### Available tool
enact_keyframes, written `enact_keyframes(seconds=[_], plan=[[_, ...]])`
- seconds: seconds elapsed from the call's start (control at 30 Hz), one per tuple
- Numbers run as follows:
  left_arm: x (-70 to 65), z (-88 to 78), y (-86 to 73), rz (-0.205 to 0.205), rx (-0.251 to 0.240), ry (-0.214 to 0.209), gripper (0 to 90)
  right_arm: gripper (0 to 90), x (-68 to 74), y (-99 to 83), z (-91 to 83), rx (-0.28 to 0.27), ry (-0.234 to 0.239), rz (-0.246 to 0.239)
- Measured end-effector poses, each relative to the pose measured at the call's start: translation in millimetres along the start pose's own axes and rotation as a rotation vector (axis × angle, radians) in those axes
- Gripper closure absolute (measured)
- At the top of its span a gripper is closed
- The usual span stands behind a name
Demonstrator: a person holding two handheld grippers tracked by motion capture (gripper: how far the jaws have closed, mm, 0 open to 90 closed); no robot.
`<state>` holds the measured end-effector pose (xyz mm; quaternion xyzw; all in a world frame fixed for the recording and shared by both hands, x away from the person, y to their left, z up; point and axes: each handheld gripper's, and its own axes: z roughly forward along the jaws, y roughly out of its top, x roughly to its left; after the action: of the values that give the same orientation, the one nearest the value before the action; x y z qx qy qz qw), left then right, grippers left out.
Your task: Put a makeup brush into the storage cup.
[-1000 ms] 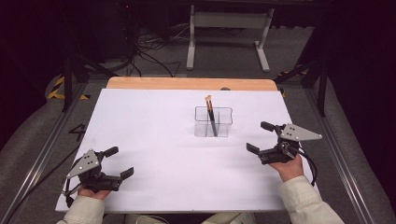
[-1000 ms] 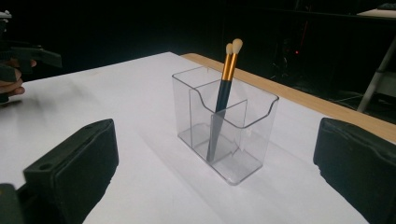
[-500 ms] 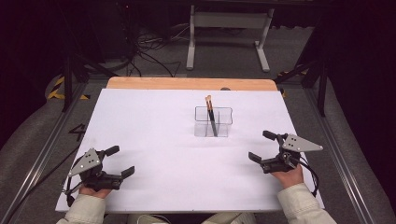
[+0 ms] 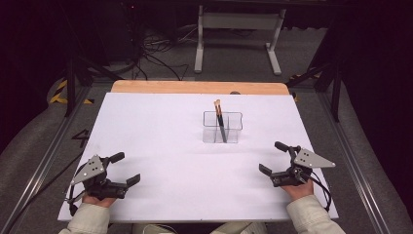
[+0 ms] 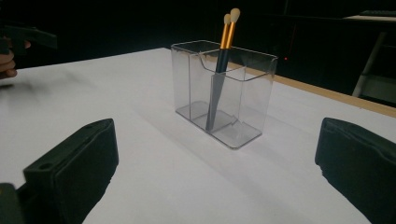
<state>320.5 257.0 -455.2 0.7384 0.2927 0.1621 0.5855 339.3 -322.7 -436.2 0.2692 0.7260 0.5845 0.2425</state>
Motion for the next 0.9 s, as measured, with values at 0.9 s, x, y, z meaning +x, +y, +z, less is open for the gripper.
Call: enact_keyframes(seconds=[0.9], plan=[[0.8, 1.4, -2.8, -0.011, -0.048, -0.029, 0.3, 0.1, -0.3, -16.9, 0.0, 0.033, -0.092, 0.076]])
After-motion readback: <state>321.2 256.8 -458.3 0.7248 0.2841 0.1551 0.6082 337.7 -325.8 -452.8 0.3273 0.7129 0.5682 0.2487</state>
